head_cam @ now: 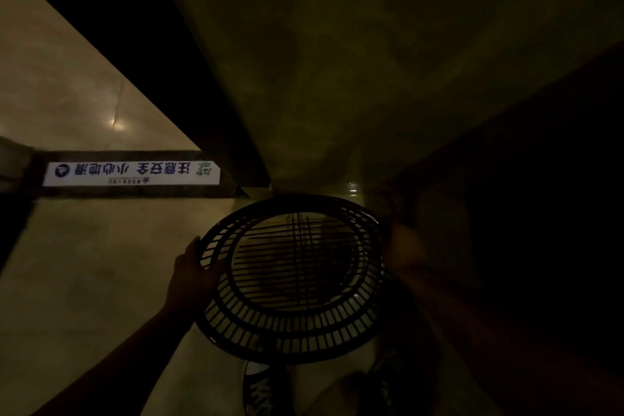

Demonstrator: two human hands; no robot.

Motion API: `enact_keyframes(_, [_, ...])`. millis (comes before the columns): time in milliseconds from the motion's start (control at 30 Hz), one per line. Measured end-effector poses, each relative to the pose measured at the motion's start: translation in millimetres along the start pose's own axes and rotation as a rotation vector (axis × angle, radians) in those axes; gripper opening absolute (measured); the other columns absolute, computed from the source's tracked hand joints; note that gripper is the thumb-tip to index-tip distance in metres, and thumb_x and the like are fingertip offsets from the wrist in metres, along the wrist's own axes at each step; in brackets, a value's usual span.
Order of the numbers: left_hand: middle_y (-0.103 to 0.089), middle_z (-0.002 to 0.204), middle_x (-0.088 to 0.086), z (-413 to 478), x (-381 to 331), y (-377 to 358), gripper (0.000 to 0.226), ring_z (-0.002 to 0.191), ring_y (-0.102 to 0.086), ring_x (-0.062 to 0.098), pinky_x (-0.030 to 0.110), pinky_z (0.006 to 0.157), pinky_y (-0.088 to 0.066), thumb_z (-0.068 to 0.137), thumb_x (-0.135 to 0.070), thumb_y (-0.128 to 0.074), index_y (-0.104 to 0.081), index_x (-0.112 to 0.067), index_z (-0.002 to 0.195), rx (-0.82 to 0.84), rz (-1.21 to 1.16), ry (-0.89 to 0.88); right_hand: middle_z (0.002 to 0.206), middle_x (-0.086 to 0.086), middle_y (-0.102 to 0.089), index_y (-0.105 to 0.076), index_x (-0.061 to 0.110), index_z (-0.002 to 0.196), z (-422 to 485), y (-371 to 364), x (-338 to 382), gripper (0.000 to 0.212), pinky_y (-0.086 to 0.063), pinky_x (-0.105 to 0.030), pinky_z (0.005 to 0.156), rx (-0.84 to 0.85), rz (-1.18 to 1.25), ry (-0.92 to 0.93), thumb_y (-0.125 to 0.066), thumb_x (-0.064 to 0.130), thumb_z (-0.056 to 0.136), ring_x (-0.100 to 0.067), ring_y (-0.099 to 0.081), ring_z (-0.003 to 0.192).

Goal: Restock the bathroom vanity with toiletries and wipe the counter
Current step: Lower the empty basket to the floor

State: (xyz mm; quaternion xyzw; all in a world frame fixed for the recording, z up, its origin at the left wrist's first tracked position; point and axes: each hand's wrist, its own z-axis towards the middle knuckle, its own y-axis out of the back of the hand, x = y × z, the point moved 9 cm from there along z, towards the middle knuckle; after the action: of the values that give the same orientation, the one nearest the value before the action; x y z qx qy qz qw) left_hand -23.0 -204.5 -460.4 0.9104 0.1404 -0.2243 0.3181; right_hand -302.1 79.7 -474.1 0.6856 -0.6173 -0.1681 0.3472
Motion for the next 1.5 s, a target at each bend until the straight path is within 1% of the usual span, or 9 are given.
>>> enact_keyframes(167, [-0.028,0.151,0.022,22.4,13.1,-19.6,0.092,0.134,-0.035,0.045,0.057,0.105,-0.038,0.086,-0.045,-0.068,-0.014,-0.021,0.156,-0.031,0.155,-0.017,0.136,-0.016,-0.053,-0.05,0.005,0.134,23.4,-15.3,-5.5,0.035,-0.039,-0.036,0.103,-0.027,0.007,0.003,-0.049,0.018,0.101,-0.03,-0.051,0.125])
enact_keyframes(333, [-0.025,0.15,0.023,30.5,18.0,-27.8,0.111,0.136,-0.027,0.047,0.06,0.107,-0.033,0.064,-0.063,-0.054,-0.007,-0.024,0.157,-0.056,0.195,0.029,0.131,-0.016,-0.057,-0.052,0.008,0.132,36.6,-22.9,6.1,0.033,-0.043,-0.039,0.098,-0.073,-0.012,0.037,-0.047,0.018,0.101,-0.031,-0.055,0.12])
enact_keyframes(500, [-0.022,0.152,0.021,35.9,14.7,-29.9,0.112,0.135,-0.03,0.047,0.059,0.106,-0.035,0.06,-0.062,-0.051,-0.006,-0.027,0.156,-0.06,0.25,0.026,0.135,-0.012,-0.055,-0.03,0.015,0.148,43.0,-31.5,29.7,0.054,-0.046,-0.042,0.097,-0.015,0.064,0.13,-0.049,0.03,0.1,-0.03,-0.056,0.12])
enact_keyframes(600, [-0.021,0.152,0.017,33.4,5.1,-30.7,0.097,0.133,-0.031,0.047,0.061,0.103,-0.038,0.077,-0.055,-0.066,-0.011,-0.033,0.155,-0.029,0.296,-0.047,0.144,-0.014,-0.047,-0.019,0.013,0.153,39.7,-33.4,31.3,0.065,-0.043,-0.042,0.1,0.05,0.024,0.113,-0.049,0.032,0.1,-0.033,-0.052,0.125])
enact_keyframes(700, [-0.018,0.156,0.014,18.5,-11.0,-25.7,0.091,0.139,-0.025,0.04,0.06,0.106,-0.036,0.086,-0.051,-0.064,-0.008,-0.034,0.155,-0.018,0.46,-0.119,0.137,-0.013,-0.053,-0.037,0.013,0.145,27.4,-20.7,31.7,0.051,-0.044,-0.037,0.096,0.063,0.022,0.118,-0.052,0.029,0.099,-0.031,-0.054,0.122])
enact_keyframes(900, [0.001,0.164,0.006,-46.5,-76.9,-15.8,0.088,0.149,0.001,0.031,0.064,0.113,-0.015,0.088,-0.063,-0.046,0.006,-0.037,0.154,-0.01,0.794,-0.366,0.13,-0.01,-0.057,-0.04,0.017,0.141,-37.0,36.0,60.2,0.047,-0.045,-0.032,0.085,-0.015,0.033,0.223,-0.054,0.027,0.096,-0.029,-0.059,0.113])
enact_keyframes(1067, [-0.009,0.163,0.01,-122.9,-145.0,30.8,0.085,0.149,-0.006,0.033,0.065,0.113,-0.018,0.088,-0.06,-0.047,0.001,-0.035,0.154,-0.157,0.7,-0.403,0.145,-0.012,-0.043,-0.036,0.017,0.147,-127.5,111.4,87.6,0.06,-0.046,-0.039,0.099,-0.075,0.093,0.288,-0.057,0.027,0.093,-0.031,-0.048,0.127])
enact_keyframes(1333, [-0.011,0.163,0.01,-271.4,-266.4,89.7,0.079,0.148,-0.01,0.031,0.063,0.113,-0.021,0.091,-0.06,-0.044,-0.005,-0.035,0.155,-0.25,0.682,-0.629,0.127,-0.009,-0.052,-0.048,0.014,0.134,-285.3,251.4,103.9,0.049,-0.048,-0.037,0.09,-0.318,0.149,0.343,-0.06,0.033,0.09,-0.03,-0.051,0.117])
enact_keyframes(1500, [-0.023,0.158,0.012,-355.1,-338.0,117.1,0.075,0.145,-0.018,0.034,0.065,0.11,-0.025,0.09,-0.058,-0.048,-0.021,-0.028,0.153,-0.313,0.666,-0.785,0.135,-0.002,-0.05,-0.045,0.02,0.138,-367.2,319.2,90.6,0.054,-0.045,-0.033,0.091,-0.478,0.154,0.35,-0.058,0.038,0.09,-0.024,-0.048,0.12])
